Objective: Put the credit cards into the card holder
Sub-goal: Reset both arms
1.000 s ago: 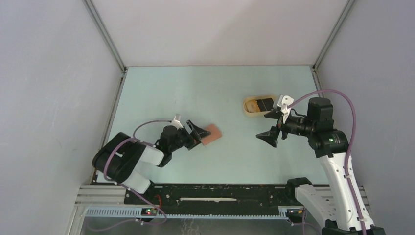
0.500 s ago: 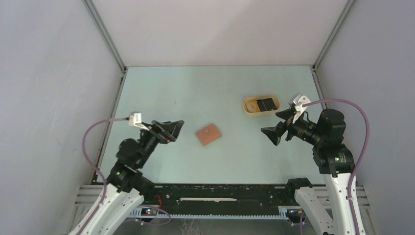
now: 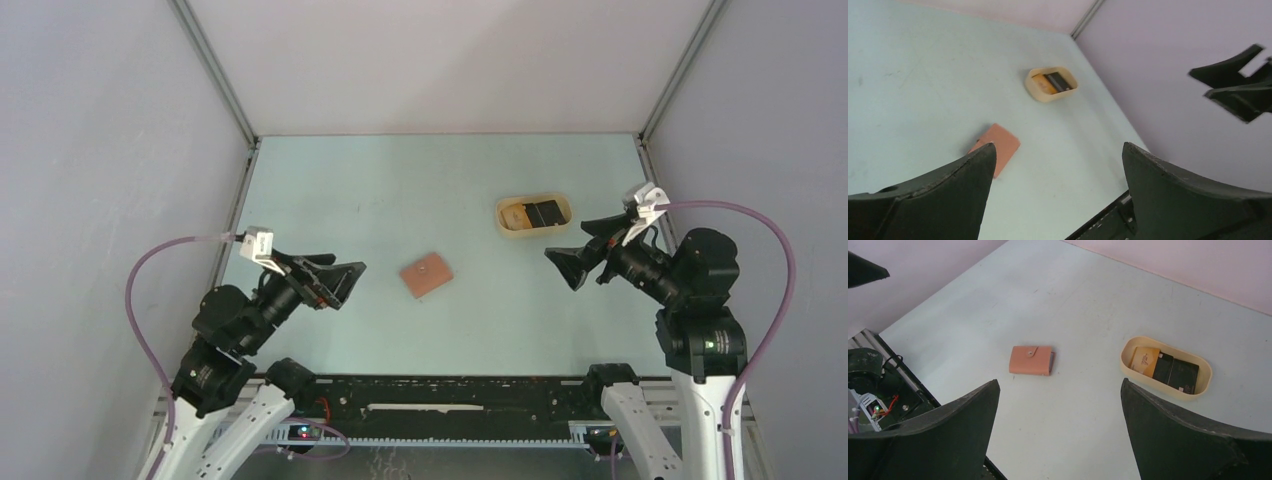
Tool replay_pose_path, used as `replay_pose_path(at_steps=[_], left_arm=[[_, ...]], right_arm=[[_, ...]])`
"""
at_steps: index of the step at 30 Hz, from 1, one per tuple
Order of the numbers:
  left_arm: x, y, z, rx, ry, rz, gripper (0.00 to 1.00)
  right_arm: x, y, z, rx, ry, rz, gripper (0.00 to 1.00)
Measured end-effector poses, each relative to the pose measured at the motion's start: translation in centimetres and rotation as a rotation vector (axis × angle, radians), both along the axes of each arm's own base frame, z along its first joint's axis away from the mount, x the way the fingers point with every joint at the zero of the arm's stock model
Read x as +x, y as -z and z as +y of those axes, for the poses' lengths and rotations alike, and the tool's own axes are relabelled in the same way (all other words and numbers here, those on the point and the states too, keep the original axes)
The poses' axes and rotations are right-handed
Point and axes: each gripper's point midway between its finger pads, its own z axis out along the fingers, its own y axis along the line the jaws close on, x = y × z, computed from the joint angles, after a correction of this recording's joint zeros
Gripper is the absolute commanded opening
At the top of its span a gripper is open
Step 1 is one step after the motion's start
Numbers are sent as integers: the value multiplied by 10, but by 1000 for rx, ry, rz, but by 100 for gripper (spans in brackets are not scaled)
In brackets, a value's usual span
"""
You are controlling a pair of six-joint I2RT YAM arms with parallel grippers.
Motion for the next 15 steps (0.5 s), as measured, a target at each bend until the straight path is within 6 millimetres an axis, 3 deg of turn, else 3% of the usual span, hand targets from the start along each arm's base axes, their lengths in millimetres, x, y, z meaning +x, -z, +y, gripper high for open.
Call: replay_pose_path(at_steps=[6, 15], left_arm=[[-1, 12, 22, 123, -90, 44, 100], [-5, 20, 38, 212, -132, 41, 100]], right_arm=[[-10, -15, -1, 4, 8, -15, 100], [-15, -11, -3, 4, 20, 5, 100]])
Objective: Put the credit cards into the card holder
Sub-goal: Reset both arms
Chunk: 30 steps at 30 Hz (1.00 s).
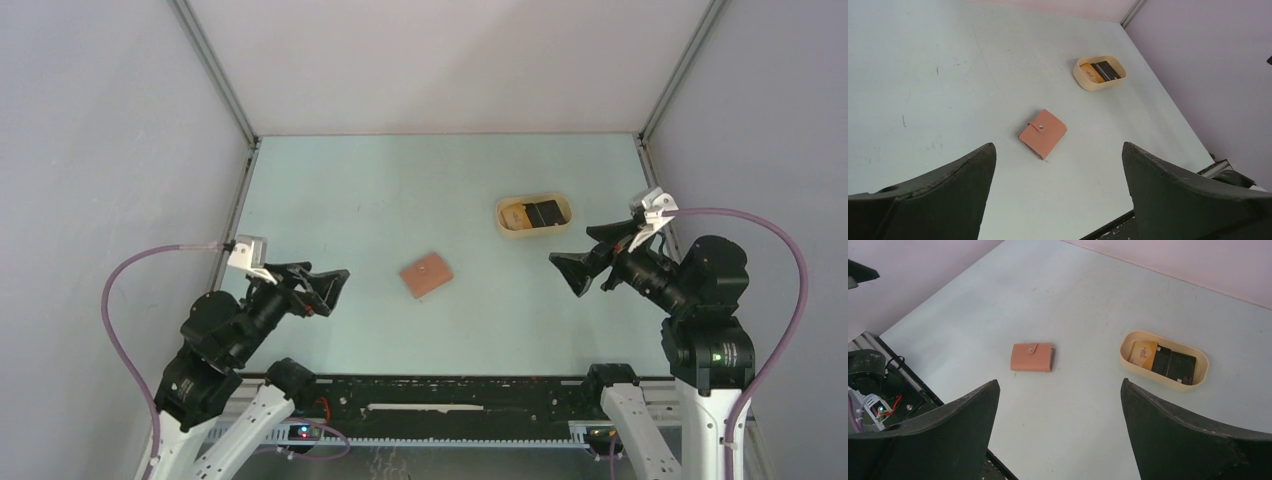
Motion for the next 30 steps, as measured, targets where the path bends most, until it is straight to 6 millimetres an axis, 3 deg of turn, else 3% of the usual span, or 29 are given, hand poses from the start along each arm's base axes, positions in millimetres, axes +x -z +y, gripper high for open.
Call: replay_pose_path(at_steps=[24, 30], left_arm=[[-14, -12, 1, -18, 43, -78, 100], [-11, -2, -6, -16, 69, -66, 100]], right_arm=[[-2, -2, -8, 7, 47, -12, 100], [9, 13, -14, 33, 103, 39, 100]])
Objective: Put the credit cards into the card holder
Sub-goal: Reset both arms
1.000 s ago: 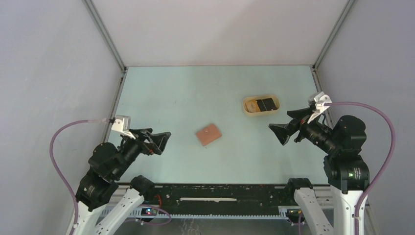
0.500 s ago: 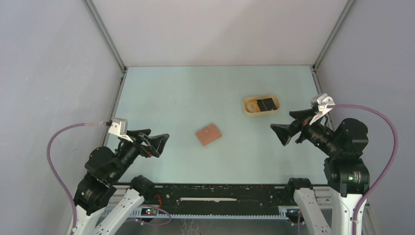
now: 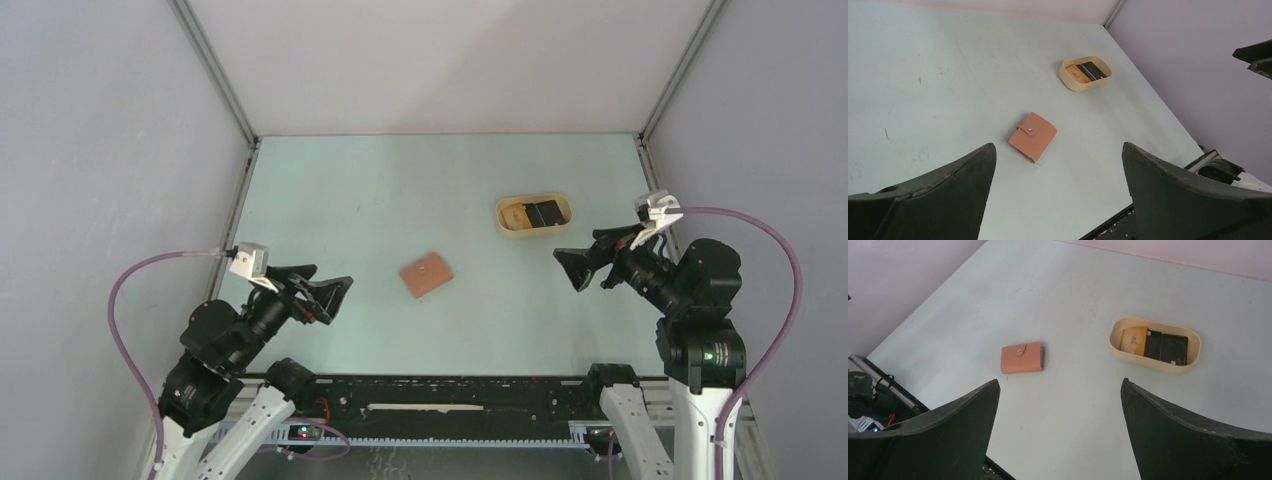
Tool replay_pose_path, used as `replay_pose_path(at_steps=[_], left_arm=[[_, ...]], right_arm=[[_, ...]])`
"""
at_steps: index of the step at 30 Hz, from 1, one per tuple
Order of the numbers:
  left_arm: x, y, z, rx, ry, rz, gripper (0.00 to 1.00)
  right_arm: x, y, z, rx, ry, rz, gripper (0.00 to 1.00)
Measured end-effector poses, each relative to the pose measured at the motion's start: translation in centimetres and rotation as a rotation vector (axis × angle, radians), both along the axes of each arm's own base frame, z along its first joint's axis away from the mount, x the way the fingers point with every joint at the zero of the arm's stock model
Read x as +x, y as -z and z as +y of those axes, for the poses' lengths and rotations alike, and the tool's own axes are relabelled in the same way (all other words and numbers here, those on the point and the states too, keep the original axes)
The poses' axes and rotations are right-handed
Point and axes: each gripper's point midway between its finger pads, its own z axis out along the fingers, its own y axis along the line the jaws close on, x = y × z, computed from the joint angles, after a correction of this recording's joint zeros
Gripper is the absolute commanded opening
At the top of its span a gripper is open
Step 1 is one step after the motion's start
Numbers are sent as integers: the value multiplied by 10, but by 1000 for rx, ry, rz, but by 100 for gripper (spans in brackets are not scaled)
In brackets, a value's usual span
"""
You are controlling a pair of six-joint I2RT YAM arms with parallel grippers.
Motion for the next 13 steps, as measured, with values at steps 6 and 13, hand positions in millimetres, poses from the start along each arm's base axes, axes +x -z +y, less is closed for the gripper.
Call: replay_pose_path(at_steps=[6, 13], left_arm=[[3, 2, -3, 0, 5, 1, 100], [5, 1, -2, 0, -5, -2, 100]], right_arm=[[9, 3, -12, 22, 95, 23, 100], [16, 0, -21, 24, 157, 10, 100]])
